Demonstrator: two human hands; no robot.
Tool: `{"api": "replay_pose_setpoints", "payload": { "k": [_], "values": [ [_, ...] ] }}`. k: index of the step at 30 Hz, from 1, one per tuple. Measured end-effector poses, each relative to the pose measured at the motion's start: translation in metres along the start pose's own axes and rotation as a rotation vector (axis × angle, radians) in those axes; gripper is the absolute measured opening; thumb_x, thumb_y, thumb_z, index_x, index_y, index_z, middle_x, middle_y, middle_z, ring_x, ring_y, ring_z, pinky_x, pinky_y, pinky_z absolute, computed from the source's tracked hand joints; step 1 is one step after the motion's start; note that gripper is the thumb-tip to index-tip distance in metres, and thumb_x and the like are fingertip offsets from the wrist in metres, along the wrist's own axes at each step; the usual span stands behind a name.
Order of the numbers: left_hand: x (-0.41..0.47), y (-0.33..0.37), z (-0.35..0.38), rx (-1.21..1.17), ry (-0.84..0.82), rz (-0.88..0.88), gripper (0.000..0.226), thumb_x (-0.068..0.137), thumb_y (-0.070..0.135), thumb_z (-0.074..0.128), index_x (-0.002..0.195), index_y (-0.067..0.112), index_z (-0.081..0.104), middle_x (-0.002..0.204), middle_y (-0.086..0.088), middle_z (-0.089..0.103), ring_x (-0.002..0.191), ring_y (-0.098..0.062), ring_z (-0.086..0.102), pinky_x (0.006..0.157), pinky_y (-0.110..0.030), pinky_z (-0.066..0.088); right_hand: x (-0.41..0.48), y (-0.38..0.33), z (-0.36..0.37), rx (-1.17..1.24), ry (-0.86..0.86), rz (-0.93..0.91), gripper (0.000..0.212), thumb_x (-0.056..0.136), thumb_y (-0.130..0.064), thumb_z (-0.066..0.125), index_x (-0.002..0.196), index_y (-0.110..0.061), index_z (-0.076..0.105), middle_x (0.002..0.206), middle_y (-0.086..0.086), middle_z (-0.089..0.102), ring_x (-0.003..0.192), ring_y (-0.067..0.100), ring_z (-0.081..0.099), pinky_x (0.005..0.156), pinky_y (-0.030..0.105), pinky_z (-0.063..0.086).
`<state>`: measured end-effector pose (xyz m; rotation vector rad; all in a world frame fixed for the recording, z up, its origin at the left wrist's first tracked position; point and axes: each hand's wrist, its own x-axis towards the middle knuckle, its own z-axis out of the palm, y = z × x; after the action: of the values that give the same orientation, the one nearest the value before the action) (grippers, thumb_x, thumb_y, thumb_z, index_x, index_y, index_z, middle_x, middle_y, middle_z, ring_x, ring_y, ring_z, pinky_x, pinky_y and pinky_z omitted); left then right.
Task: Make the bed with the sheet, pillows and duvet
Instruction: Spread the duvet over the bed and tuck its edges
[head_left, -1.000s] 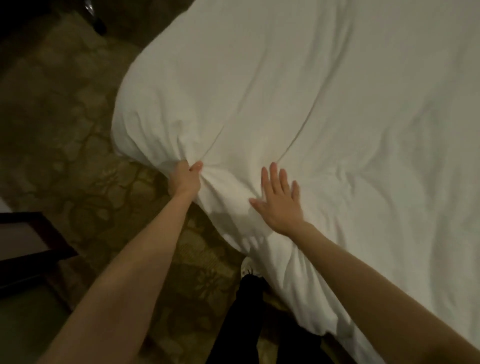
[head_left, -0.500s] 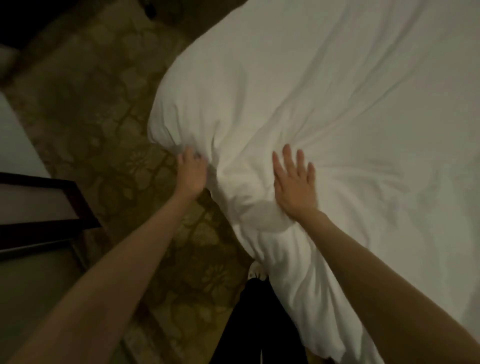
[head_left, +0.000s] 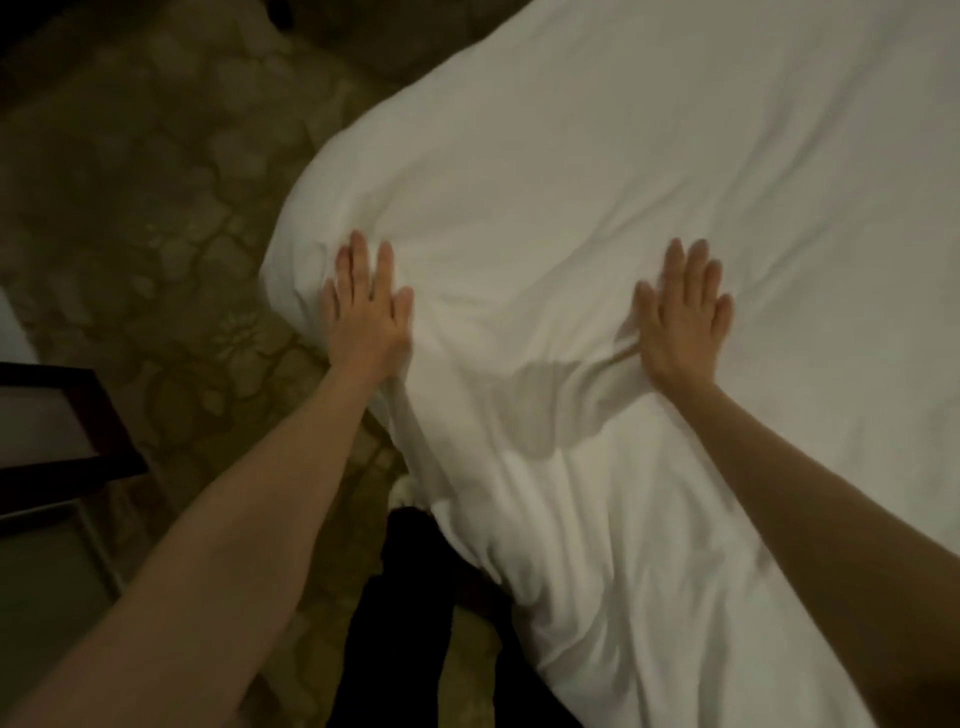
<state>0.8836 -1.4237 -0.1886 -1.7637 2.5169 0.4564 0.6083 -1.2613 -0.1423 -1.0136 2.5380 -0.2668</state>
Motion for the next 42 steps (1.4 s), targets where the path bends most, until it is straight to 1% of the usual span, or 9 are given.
{"api": "replay_pose_setpoints", "payload": {
  "k": [3,7,10,13,16,19,22,27,42],
  "values": [
    [0.013,-0.013,-0.002,-0.032,0.018,-0.030,0.060,0.100,0.045,0.021,0.152,0.027,-0.001,0.161,-0.003,-0.007,0.147,-0.021,-0.002,0.116,-0.048,0.004,-0.021,-0.056,0.038,-0.006,-0.043,0.011,0.056,0.100,-0.046,0.017,0.152,-0.031,0.004,0.161,0.002,-0.006,0.148,0.025,-0.005,0.117,0.047,-0.001],
    [0.045,-0.034,-0.022,-0.150,-0.050,-0.082,0.066,0.099,0.051,0.023,0.153,0.023,-0.004,0.160,-0.004,-0.009,0.147,-0.023,-0.001,0.118,-0.048,0.011,-0.080,-0.120,0.078,-0.232,-0.222,-0.515,0.056,0.094,-0.053,0.018,0.147,-0.038,0.027,0.159,-0.001,0.014,0.147,0.029,0.011,0.116,0.055,0.012],
    [0.074,-0.048,-0.046,-0.208,-0.194,-0.203,0.069,0.096,0.059,0.015,0.152,0.025,-0.008,0.161,0.003,-0.005,0.147,-0.021,0.005,0.117,-0.053,0.006,-0.086,-0.161,0.087,-0.207,-0.434,-0.778,0.058,0.096,-0.050,0.020,0.151,-0.033,0.014,0.161,0.000,-0.001,0.148,0.024,-0.002,0.118,0.043,0.002],
    [0.103,-0.082,-0.070,-0.293,-0.472,-0.213,0.068,0.097,0.058,0.018,0.153,0.024,0.000,0.160,-0.004,0.011,0.143,-0.030,0.021,0.117,-0.046,0.016,-0.061,-0.204,0.079,-0.108,-0.261,-0.505,0.058,0.097,-0.045,0.022,0.152,-0.030,0.010,0.160,0.003,-0.002,0.148,0.026,0.003,0.119,0.044,0.010],
    [0.129,-0.112,-0.105,-0.212,-0.583,-0.013,0.045,0.103,0.034,0.032,0.139,0.008,0.041,0.143,-0.017,0.044,0.127,-0.032,0.046,0.104,-0.035,0.035,-0.024,-0.234,0.065,-0.064,-0.254,-0.101,0.061,0.099,-0.042,0.032,0.152,-0.031,0.003,0.159,0.002,-0.015,0.147,0.028,-0.010,0.117,0.049,0.002],
    [0.148,-0.125,-0.135,-0.252,-0.594,0.033,0.036,0.102,0.024,0.039,0.129,0.006,0.055,0.135,-0.016,0.053,0.122,-0.031,0.050,0.100,-0.034,0.039,0.005,-0.270,0.054,-0.084,-0.529,-0.276,0.055,0.099,-0.039,0.041,0.150,-0.034,0.020,0.160,-0.001,-0.010,0.147,0.027,-0.009,0.117,0.045,0.006],
    [0.172,-0.127,-0.159,-0.340,-0.558,0.044,0.033,0.100,0.019,0.041,0.122,0.007,0.062,0.124,-0.014,0.061,0.114,-0.032,0.056,0.096,-0.035,0.046,0.021,-0.310,0.044,0.158,-0.765,-0.264,0.039,0.097,-0.029,0.048,0.136,-0.024,0.051,0.156,0.002,0.026,0.146,0.022,0.017,0.116,0.032,0.016],
    [0.216,-0.112,-0.194,-0.521,-0.512,-0.072,0.029,0.098,0.013,0.042,0.114,0.006,0.065,0.113,-0.009,0.067,0.104,-0.024,0.061,0.086,-0.029,0.046,0.064,-0.343,0.007,0.379,-0.490,-0.033,0.032,0.096,-0.015,0.048,0.124,-0.010,0.062,0.133,0.007,0.058,0.124,0.024,0.051,0.103,0.024,0.033],
    [0.397,-0.001,-0.270,-0.488,-0.595,0.041,0.030,0.100,0.015,0.039,0.114,0.007,0.063,0.111,-0.008,0.067,0.101,-0.023,0.062,0.088,-0.030,0.050,0.217,-0.374,-0.094,0.546,-0.208,0.407,0.028,0.095,-0.012,0.045,0.112,-0.005,0.066,0.116,0.015,0.065,0.105,0.031,0.060,0.084,0.029,0.044]
  ]
}}
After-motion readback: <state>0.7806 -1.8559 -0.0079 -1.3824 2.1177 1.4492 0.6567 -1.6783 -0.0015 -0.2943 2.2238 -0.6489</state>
